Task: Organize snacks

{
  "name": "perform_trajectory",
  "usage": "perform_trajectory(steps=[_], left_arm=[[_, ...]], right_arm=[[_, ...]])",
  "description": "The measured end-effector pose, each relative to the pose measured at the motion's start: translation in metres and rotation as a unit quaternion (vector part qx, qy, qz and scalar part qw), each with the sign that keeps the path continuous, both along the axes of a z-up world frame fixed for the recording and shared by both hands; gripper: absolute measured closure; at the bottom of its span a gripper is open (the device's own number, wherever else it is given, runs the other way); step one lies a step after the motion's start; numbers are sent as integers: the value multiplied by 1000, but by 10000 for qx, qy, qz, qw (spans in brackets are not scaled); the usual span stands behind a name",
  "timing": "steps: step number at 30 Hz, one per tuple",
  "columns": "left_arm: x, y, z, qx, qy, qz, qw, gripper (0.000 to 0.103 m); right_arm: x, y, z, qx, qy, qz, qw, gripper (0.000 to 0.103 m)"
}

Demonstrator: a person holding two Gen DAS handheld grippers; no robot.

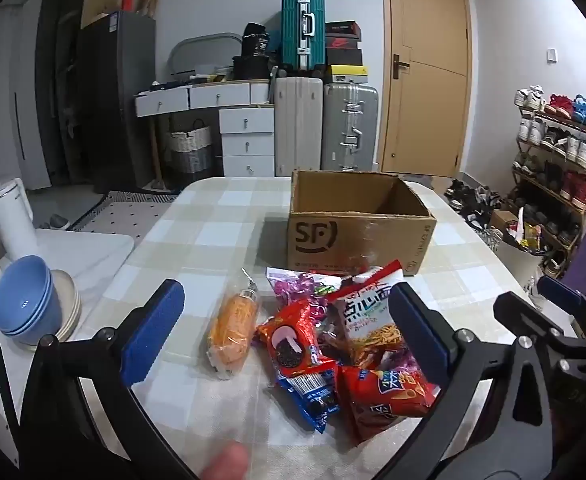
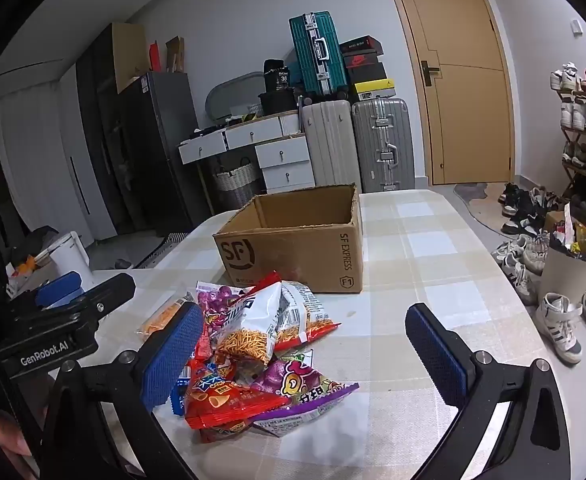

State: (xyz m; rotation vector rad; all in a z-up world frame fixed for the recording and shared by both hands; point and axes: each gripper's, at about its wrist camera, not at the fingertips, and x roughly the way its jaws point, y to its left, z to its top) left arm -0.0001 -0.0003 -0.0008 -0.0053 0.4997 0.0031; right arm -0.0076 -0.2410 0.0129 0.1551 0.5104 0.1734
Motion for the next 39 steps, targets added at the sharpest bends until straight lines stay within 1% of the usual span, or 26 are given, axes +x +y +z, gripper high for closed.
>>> perform_trajectory(steps=[2, 3, 4, 5, 7, 8, 10, 15, 22, 24, 25, 31, 35, 39], left_arm=[[1, -1, -1, -23, 97, -41, 9999, 1], [1, -6, -1, 38, 130, -162, 9998, 1], [-5, -13, 1, 134, 0, -204, 9997, 1], [-6, -12, 2, 73, -14, -192, 9998, 1], [-10, -15, 4, 152, -104, -150, 9997, 1], [-15, -11, 7, 102, -165, -166, 9997, 1], [-14, -8, 7, 20, -156, -185, 9997, 1], [-9, 5, 2, -162, -55, -141, 9998, 1], [-10, 8, 3, -126, -143, -20, 9998, 1], [-11, 11, 3, -171, -132, 9, 9998, 1], [-10, 13, 3, -184, -121, 23, 9998, 1], [-12, 11, 3, -90, -183, 69, 9998, 1], [-14, 7, 3, 31, -229, 60, 9997, 1], [-15, 6, 4, 62, -234, 70, 9997, 1]], right_arm=[[0, 0, 0, 4, 15, -3, 10000, 0], [0, 1, 0, -2, 13, 0, 10000, 0], [0, 1, 0, -3, 8, 3, 10000, 0], [0, 2, 0, -3, 2, 9, 10000, 0], [0, 0, 0, 45, 8, 8, 10000, 0], [0, 0, 0, 55, 2, 26, 10000, 0], [-1, -3, -1, 72, -11, 45, 10000, 0], [5, -1, -5, 86, -14, 54, 9999, 0], [1, 2, -5, 99, -1, 68, 9999, 0], [2, 3, -5, 94, 6, 58, 9999, 0], [-1, 0, 0, 118, 11, 75, 9999, 0], [1, -3, -2, 308, 76, 90, 9995, 0], [3, -5, -4, 332, 89, 79, 9994, 0], [4, -5, -5, 339, 110, 88, 9993, 0]])
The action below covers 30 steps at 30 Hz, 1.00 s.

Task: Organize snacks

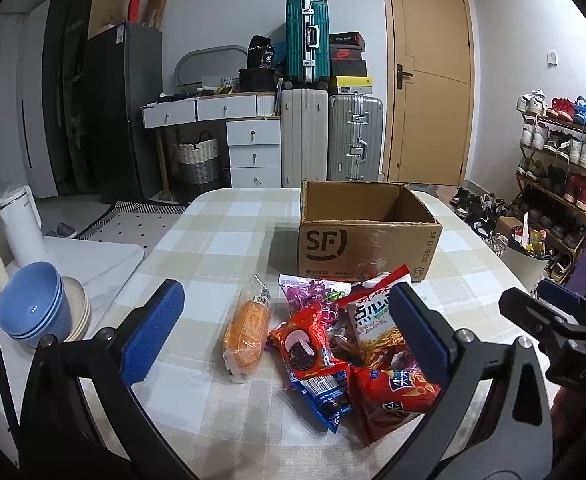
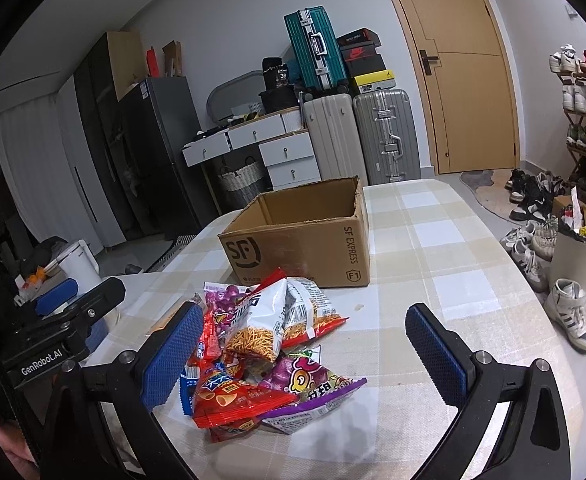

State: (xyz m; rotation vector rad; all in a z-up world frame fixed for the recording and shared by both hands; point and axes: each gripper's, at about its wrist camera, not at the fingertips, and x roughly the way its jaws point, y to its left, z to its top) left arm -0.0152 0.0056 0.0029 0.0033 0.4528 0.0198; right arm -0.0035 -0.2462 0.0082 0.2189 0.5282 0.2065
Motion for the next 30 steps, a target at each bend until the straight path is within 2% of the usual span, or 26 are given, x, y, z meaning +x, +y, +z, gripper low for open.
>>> perform_trajectory(steps=[30], left_arm=[[2, 2, -2, 5, 68, 70, 10000, 1]], right_arm=[[-2, 0, 1, -58, -5, -15, 10000, 0]])
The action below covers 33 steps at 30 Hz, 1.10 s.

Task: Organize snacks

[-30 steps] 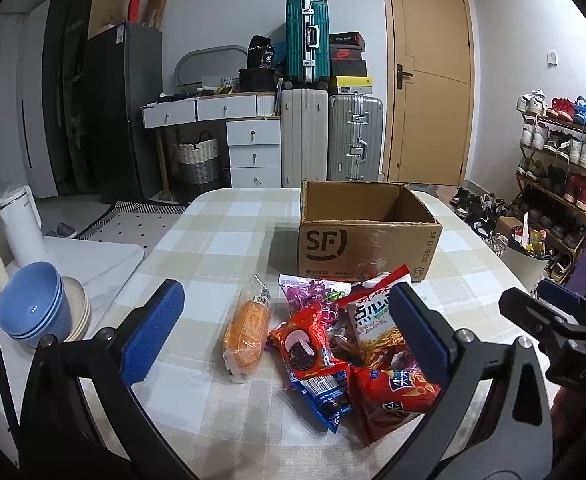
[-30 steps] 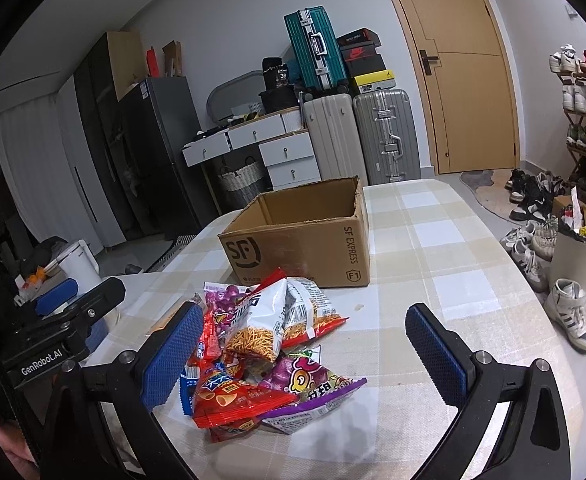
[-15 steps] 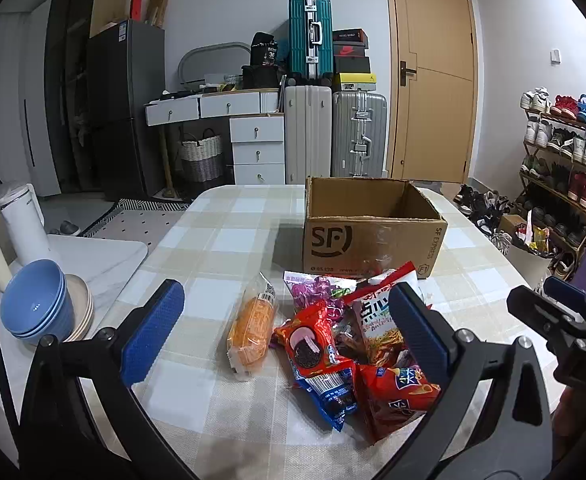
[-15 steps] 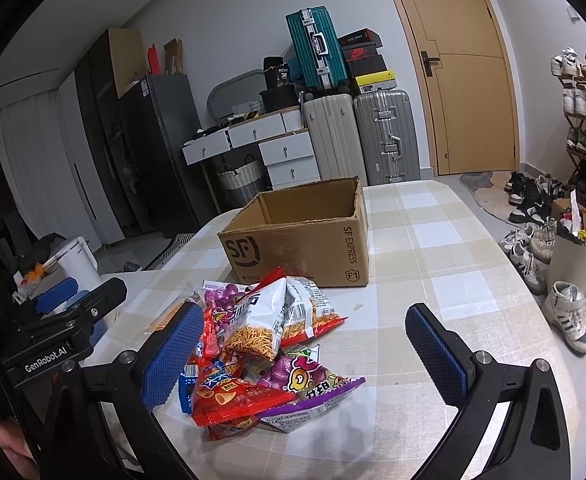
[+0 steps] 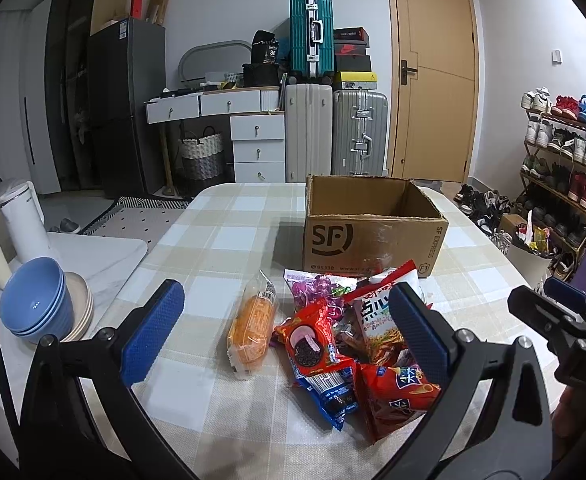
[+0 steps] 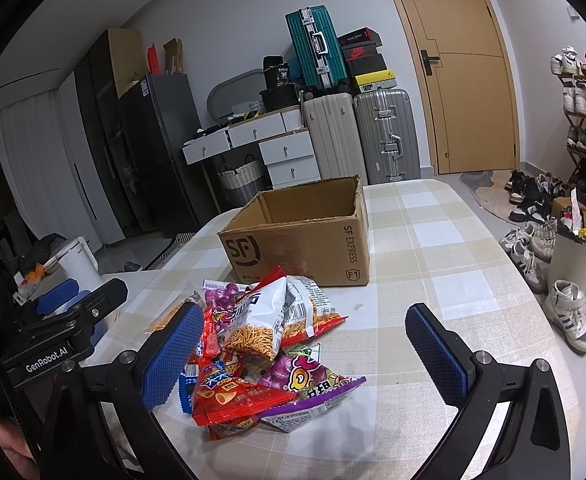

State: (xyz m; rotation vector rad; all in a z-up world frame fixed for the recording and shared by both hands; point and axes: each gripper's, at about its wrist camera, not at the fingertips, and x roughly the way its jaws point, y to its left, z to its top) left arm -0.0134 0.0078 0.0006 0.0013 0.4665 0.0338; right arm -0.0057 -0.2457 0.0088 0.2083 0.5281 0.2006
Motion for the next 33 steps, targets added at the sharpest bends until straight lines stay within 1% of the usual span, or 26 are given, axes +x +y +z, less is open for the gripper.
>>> perform_trajectory(steps=[25, 28, 31, 33], left_arm=[[0, 7, -5, -26, 84, 64, 9999, 1], [0, 10, -3, -9, 85, 142, 9999, 1], [2, 22, -1, -106, 103, 277, 9995, 1], [6, 35, -1, -208, 203, 386, 9988, 1]], right_arm=[[1, 2, -1, -8, 70, 76, 9999, 0], [2, 9, -4, -57, 196, 365, 9991, 0], [1, 27, -10, -126, 348, 1002, 9943, 0], [-2, 44, -15, -315, 423, 1413, 9886, 0]])
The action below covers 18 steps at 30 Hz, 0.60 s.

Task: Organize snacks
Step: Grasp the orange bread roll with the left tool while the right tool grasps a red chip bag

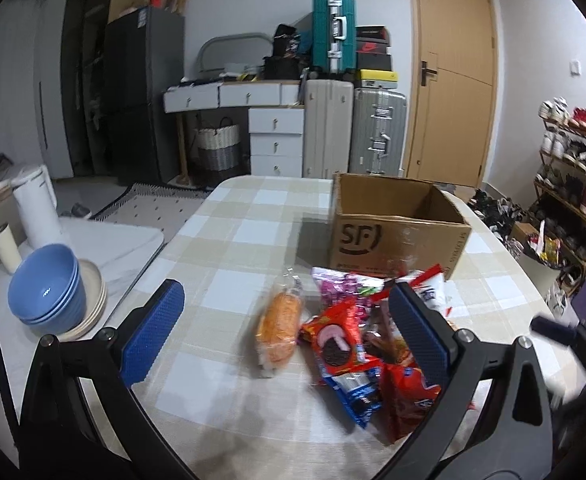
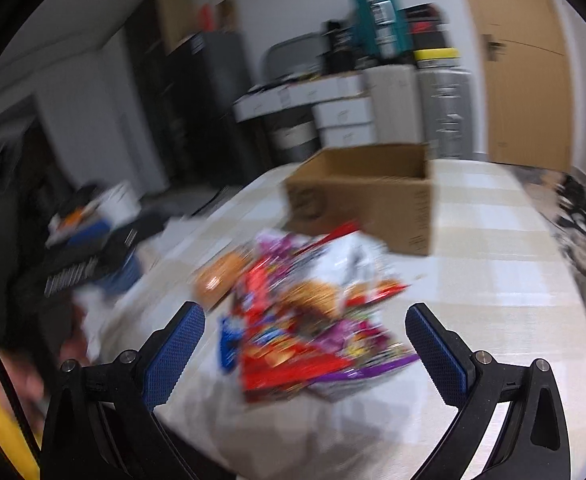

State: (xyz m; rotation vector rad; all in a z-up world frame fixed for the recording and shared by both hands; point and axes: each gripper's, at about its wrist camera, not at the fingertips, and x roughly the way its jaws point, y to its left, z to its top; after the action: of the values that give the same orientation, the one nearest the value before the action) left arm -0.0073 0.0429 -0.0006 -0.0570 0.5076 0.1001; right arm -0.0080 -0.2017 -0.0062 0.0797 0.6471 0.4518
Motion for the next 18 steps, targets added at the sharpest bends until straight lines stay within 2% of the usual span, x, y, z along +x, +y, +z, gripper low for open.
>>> perform_trajectory(steps=[2, 5, 7, 9, 13, 18], left_arm=[[5, 13, -2, -114, 134, 93, 9998, 1], [12, 36, -10, -344, 453, 299, 9979, 1], [19, 54, -18, -655, 727, 374, 9945, 1], [24, 71, -25, -949, 973, 509, 9894, 1], [30, 93, -37, -1365, 1249, 647, 9806, 1], [33, 93, -44, -1294, 1396, 662, 9795, 1]], right_arm=[[-4, 16, -4, -320, -43, 269, 9991, 0], [-6, 33, -13, -767, -79, 392, 9963, 2], [-2, 39, -21, -846, 87, 507, 9951, 9], [5, 41, -30, -875, 289, 582, 9940, 26], [18, 43, -45, -996, 600, 584, 9915, 38], [22, 46, -52, -1081, 628, 694, 9897, 49]])
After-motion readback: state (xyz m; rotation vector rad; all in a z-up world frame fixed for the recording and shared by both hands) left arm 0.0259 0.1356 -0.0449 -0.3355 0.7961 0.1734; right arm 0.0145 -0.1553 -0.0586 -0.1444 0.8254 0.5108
